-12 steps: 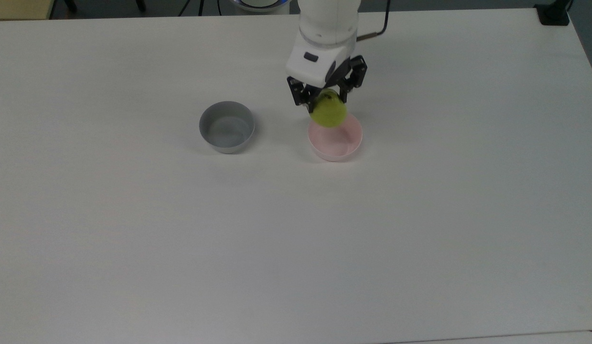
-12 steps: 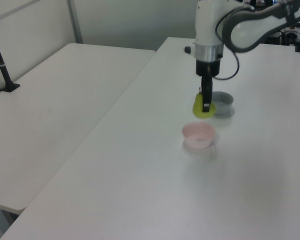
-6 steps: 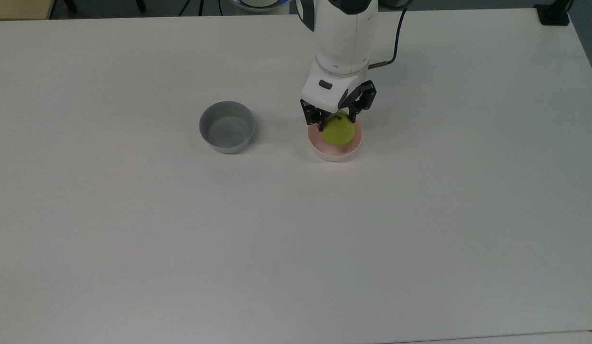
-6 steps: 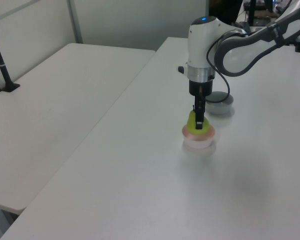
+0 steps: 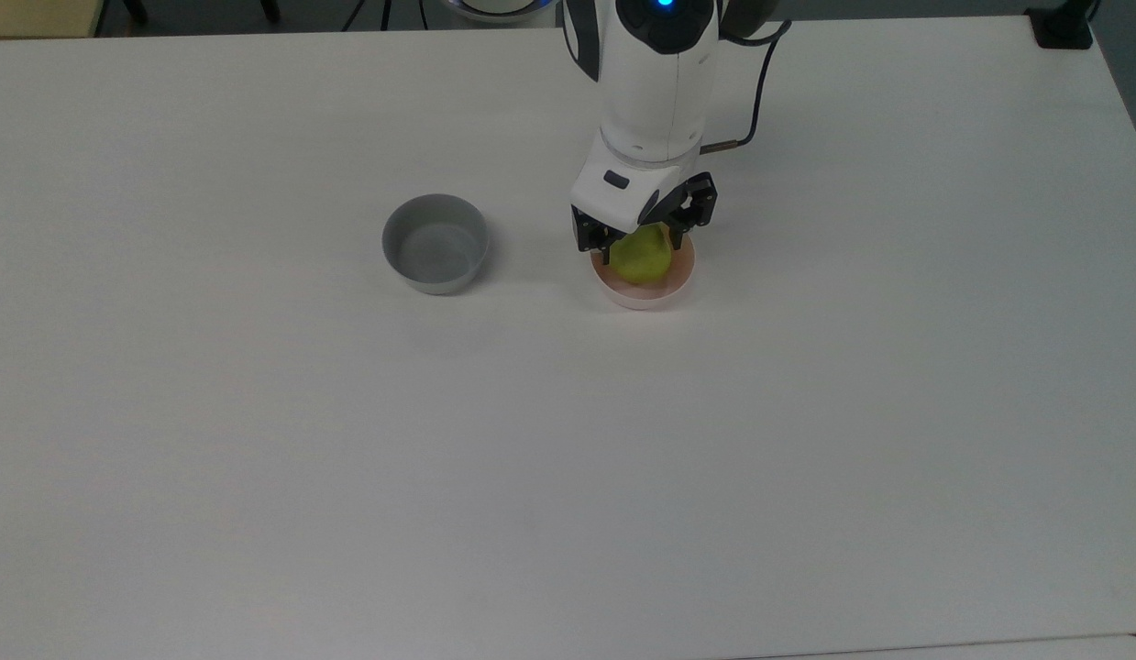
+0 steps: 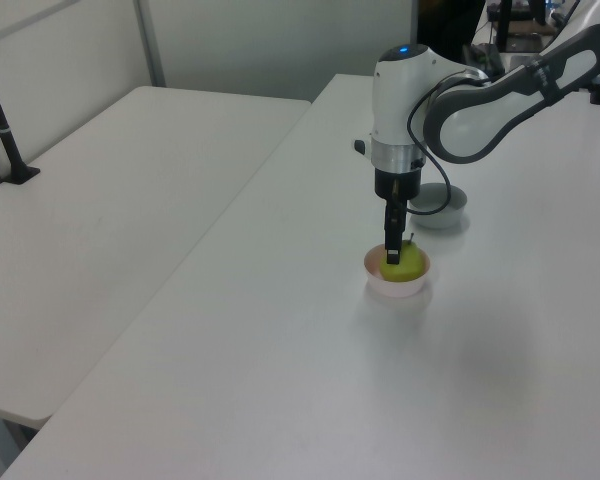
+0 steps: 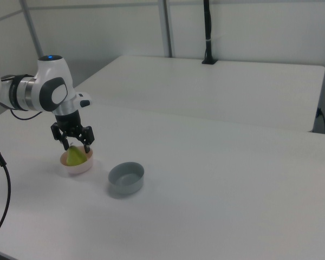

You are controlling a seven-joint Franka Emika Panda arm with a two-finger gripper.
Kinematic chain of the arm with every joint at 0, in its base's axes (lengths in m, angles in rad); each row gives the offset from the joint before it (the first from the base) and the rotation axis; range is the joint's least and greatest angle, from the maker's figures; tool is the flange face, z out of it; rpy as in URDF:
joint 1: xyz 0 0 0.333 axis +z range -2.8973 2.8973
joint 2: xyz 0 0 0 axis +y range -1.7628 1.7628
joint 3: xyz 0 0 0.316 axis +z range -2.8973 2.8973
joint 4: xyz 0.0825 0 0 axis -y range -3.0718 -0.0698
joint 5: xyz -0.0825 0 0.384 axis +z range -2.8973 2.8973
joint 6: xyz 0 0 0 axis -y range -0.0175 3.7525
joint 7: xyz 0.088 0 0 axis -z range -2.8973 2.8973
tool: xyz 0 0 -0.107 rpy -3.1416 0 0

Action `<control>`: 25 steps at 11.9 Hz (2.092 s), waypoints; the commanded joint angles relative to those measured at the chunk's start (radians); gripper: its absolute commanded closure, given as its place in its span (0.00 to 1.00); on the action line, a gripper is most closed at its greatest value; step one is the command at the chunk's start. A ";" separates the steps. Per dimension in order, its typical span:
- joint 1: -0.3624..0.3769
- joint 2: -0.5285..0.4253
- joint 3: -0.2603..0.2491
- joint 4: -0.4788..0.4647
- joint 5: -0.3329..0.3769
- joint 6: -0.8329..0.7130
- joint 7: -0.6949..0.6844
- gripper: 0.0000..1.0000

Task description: Place the pear in the bowl

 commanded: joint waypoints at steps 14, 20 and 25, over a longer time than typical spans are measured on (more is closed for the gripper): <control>-0.333 -0.363 -0.002 0.132 -0.049 -0.442 0.040 0.00; -0.416 -0.348 -0.002 0.182 -0.046 -0.456 -0.152 0.00; -0.405 -0.326 -0.009 0.214 -0.044 -0.454 -0.141 0.00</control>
